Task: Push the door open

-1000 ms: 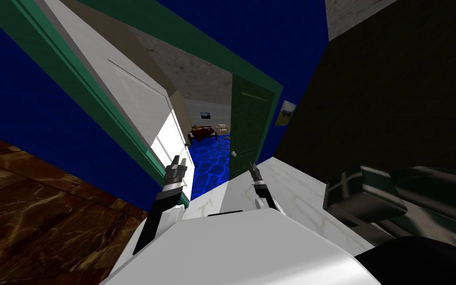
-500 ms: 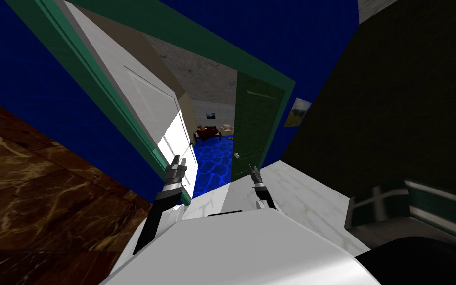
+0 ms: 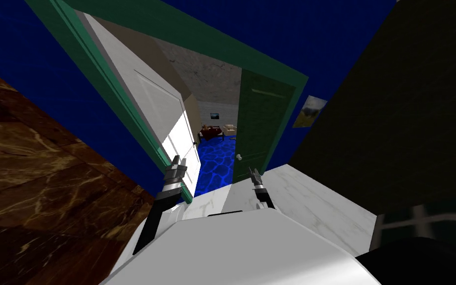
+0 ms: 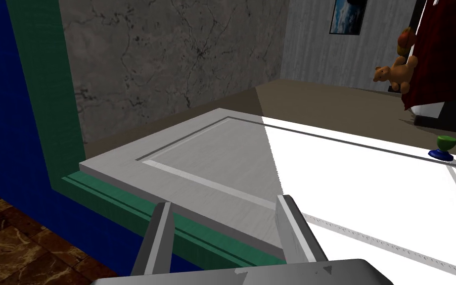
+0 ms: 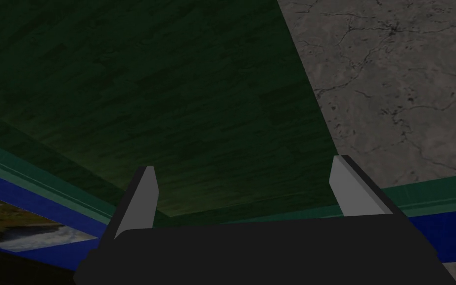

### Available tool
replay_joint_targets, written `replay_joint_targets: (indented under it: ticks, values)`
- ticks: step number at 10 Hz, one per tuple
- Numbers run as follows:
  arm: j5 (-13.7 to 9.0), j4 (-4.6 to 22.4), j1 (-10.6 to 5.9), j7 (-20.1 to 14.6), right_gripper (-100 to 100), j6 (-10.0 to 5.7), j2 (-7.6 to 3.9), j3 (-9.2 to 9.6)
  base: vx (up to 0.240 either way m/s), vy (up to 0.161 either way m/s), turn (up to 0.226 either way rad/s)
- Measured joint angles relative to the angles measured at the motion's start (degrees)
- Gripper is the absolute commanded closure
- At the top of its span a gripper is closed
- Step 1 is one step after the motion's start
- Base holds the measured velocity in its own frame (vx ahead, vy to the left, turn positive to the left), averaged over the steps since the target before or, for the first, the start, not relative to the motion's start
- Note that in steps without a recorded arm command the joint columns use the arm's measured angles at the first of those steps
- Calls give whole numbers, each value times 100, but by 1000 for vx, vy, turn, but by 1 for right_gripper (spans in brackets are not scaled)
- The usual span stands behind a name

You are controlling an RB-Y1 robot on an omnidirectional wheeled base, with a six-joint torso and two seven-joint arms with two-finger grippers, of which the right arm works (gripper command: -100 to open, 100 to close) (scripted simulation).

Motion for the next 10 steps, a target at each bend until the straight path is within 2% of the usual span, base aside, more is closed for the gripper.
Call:
replay_joint_targets:
  ticks: [3,5,10]
  values:
    - [-129,419,-45,424,-100,-118,-60,7,52,-71,208]
    - [-198,672,-84,685,-100,-197,-91,13,36,-46,88]
    - [-407,1396,-210,1391,-100,-385,-184,20,49,-70,211]
